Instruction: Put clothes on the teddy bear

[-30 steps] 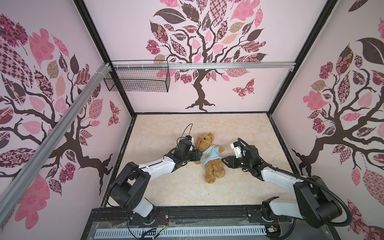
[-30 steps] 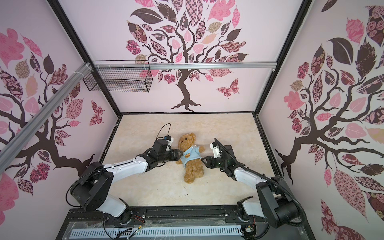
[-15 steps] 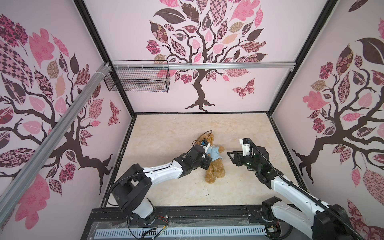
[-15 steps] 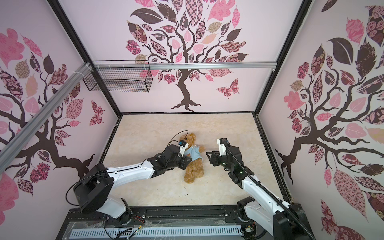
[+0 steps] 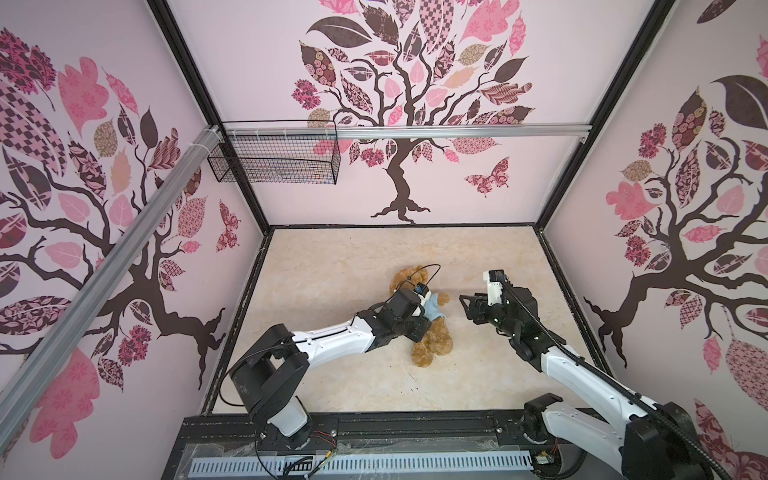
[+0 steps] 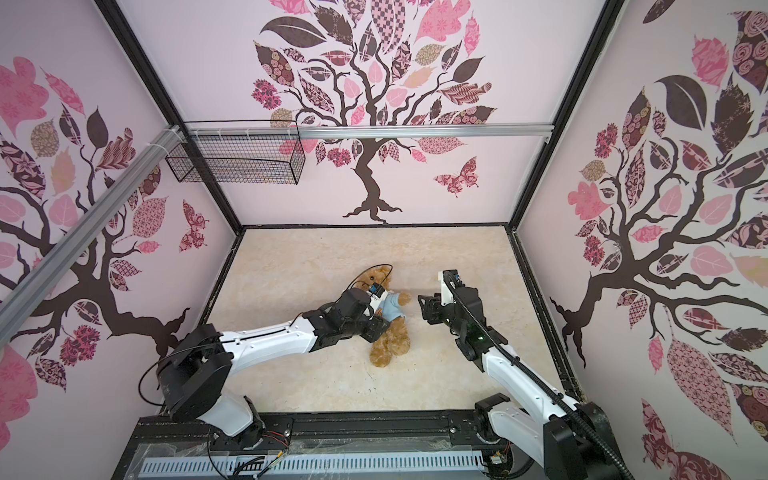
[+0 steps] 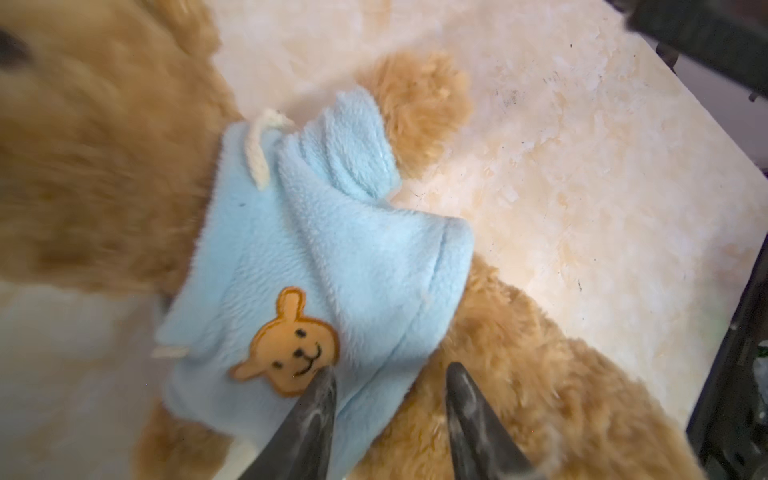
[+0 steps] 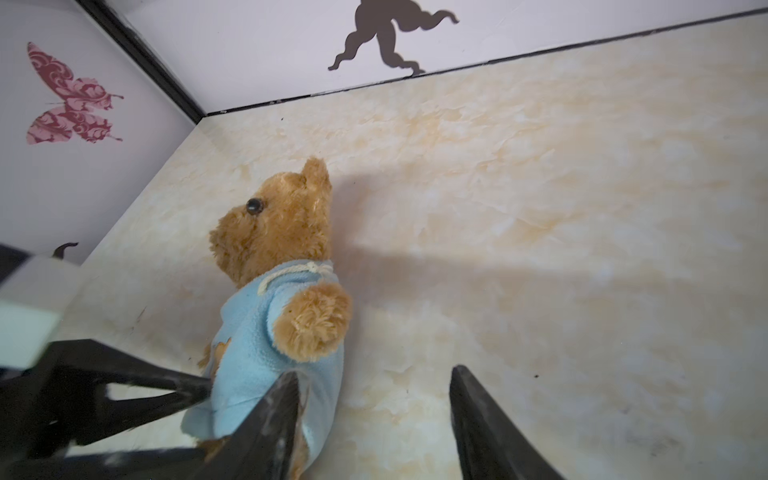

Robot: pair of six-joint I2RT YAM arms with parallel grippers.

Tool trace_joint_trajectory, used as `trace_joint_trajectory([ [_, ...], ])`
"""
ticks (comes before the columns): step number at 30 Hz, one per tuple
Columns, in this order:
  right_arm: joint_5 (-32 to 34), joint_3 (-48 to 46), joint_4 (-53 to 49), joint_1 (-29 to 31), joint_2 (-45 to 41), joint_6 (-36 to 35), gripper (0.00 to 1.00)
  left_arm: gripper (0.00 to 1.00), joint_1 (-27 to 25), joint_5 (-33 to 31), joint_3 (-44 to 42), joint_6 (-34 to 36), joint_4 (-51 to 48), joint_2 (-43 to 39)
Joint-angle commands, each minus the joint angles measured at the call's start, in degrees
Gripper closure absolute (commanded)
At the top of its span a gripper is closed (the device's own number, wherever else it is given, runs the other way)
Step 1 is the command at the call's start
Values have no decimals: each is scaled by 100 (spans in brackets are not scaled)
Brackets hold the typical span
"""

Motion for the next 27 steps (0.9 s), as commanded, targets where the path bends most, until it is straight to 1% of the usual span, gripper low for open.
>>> trace_joint_trajectory([
  [1, 883, 217, 27, -68, -120, -500, 32, 47, 48, -939, 9, 582, -95, -693],
  [4, 1530, 172, 318, -123, -113, -790, 24, 42, 229, -1866, -343, 911, 271, -1321],
  [5, 1729, 146, 411, -156, -104, -883, 21, 40, 388, -2034, -507, 981, 467, -1534],
  [7, 2131, 64, 654, -187, -68, -1098, 15, 36, 823, -2178, -842, 1003, 889, -1921],
  [10, 2817, -196, 1233, -224, 35, -1340, 2, 28, 1606, -2336, -1383, 1006, 1592, -2329],
  [11, 2966, -299, 1462, -234, 102, -1399, 1, 25, 1869, -2405, -1543, 996, 1822, -2403],
  [13, 3134, -424, 1720, -281, 260, -1379, 0, 20, 2339, -2582, -1818, 929, 2133, -2453],
  [14, 3178, -508, 1917, -304, 359, -1393, 0, 19, 2611, -2678, -1981, 831, 2247, -2449],
  [17, 3177, -804, 2469, -459, 696, -1365, 0, 14, 3416, -2675, -2486, 553, 2607, -2499],
  [18, 3052, -874, 2571, -561, 786, -1294, 0, 7, 3607, -2648, -2652, 572, 2727, -2533],
  [19, 2842, -956, 2685, -705, 899, -1212, 0, 4, 3789, -2655, -2835, 650, 2861, -2561],
  [21, 2597, -1136, 3009, -941, 1129, -1092, 0, 3, 3982, -2742, -3137, 883, 3167, -2527],
  [24, 2371, -1401, 3758, -1172, 1471, -1054, 0, 3, 4156, -2788, -3399, 1139, 3746, -2215],
  [27, 2051, -1210, 3658, -1215, 1623, -1164, 0, 3, 4178, -2533, -3408, 1350, 4336, -1652],
])
